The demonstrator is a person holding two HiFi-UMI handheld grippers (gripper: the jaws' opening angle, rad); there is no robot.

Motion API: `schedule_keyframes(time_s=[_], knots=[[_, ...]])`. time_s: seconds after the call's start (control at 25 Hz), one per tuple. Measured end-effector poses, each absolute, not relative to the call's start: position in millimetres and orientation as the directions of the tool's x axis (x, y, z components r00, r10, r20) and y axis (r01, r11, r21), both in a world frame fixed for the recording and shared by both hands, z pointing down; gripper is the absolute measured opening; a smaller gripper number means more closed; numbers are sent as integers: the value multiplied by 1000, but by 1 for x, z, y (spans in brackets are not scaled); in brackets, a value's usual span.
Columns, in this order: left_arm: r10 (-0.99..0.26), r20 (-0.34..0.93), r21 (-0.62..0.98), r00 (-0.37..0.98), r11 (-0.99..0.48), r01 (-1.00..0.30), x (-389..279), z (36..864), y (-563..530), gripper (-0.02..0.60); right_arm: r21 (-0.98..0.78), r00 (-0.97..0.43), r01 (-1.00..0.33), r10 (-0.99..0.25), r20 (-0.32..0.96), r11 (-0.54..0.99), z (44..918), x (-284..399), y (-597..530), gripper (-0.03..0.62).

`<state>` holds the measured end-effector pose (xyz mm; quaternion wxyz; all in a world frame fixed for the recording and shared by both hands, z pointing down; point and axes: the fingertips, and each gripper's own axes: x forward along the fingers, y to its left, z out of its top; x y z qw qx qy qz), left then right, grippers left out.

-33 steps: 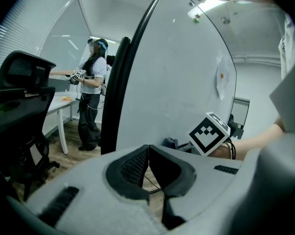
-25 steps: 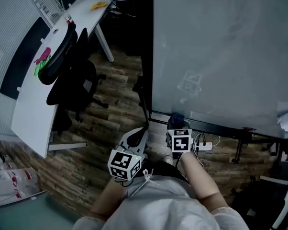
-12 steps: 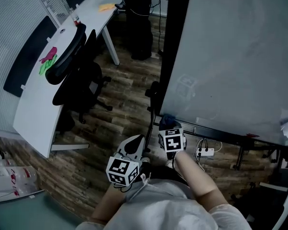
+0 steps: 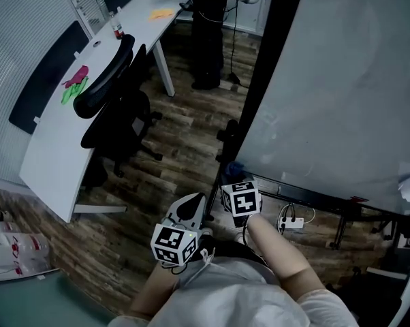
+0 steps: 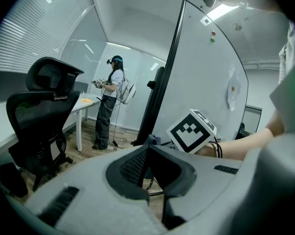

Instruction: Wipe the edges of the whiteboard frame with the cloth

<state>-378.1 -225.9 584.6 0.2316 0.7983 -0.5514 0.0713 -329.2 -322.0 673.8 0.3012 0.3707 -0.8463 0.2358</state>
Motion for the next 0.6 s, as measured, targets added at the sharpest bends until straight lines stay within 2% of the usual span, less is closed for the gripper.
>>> schedule_keyframes(time_s=[0.36, 0.6], knots=[[-852, 306, 299, 424, -337, -893, -364, 563, -233, 18, -127, -563, -744, -513, 648, 657, 618, -329, -322, 68], [-865, 282, 260, 415, -347, -901, -362, 544, -241, 18, -30, -566, -721, -564, 601, 692, 566, -328, -325, 67]])
